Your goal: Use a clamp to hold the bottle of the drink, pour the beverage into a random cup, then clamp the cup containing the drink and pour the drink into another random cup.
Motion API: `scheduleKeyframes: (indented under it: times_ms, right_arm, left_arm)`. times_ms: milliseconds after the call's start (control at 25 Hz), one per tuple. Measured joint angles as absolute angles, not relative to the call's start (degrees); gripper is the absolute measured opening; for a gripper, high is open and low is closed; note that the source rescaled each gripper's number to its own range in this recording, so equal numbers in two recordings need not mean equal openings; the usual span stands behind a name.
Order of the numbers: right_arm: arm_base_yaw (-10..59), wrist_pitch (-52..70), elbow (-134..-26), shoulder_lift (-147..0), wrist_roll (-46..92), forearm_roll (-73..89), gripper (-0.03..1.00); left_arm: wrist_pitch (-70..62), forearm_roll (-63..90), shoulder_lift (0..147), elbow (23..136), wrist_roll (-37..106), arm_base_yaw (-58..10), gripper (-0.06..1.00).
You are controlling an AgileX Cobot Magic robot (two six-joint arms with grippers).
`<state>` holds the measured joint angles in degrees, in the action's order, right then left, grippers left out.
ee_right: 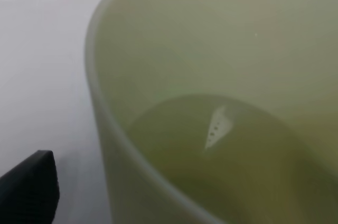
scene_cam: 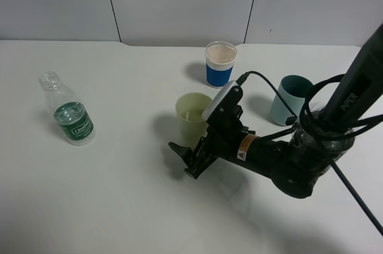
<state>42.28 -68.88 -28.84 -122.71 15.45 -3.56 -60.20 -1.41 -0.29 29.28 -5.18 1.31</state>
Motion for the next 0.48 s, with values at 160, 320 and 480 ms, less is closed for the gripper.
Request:
scheduleKeyframes:
  times_ms: [160, 320, 480]
  right_arm:
    - [42.28, -68.88, -28.84, -122.71, 15.80, -3.56, 0.68]
    - [42.28, -68.88, -29.19, -122.71, 15.80, -3.56, 0.67]
    - [42.28, -68.88, -31.10, -122.71, 15.80, -3.56, 0.67]
  left_arm:
    - [-60.20, -1.41, -0.29, 29.28, -5.18, 1.31, 1.00]
    - [-60.20, -1.41, -0.29, 29.28, -5.18, 1.31, 1.00]
    - [-60.20, -1.41, -0.29, 29.28, -5.18, 1.31, 1.00]
